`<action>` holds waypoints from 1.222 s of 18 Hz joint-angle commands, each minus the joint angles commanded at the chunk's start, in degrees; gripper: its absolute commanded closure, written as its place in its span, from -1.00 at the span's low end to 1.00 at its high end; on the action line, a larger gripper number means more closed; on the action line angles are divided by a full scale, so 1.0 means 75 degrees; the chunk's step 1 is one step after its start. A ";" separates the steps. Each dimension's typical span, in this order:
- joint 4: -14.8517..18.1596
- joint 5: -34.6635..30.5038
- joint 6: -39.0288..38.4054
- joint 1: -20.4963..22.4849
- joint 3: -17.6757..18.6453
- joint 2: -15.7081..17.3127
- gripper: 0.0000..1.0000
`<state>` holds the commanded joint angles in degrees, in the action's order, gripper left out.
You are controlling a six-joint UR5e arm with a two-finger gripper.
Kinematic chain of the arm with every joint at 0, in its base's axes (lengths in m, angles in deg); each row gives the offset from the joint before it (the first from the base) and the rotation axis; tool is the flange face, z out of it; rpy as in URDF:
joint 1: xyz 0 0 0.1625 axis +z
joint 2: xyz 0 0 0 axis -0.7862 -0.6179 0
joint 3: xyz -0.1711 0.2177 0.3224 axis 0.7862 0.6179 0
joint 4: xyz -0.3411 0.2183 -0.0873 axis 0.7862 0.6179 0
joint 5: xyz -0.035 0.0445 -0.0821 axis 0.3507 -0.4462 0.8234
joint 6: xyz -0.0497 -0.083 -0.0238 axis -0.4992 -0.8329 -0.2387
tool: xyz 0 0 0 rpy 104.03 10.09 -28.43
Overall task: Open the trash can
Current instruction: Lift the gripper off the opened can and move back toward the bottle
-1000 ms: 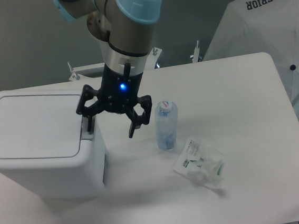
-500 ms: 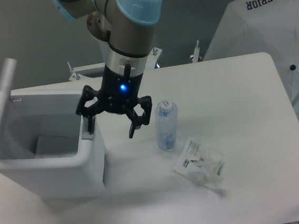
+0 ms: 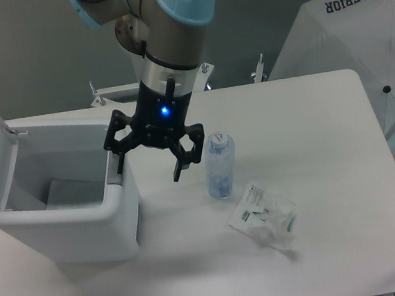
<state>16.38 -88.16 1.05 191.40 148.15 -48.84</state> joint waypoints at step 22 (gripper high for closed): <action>-0.0480 -0.2811 0.3865 0.1161 -0.0679 -0.2178 -1.00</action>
<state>12.78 -109.24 30.04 200.11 143.06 -65.18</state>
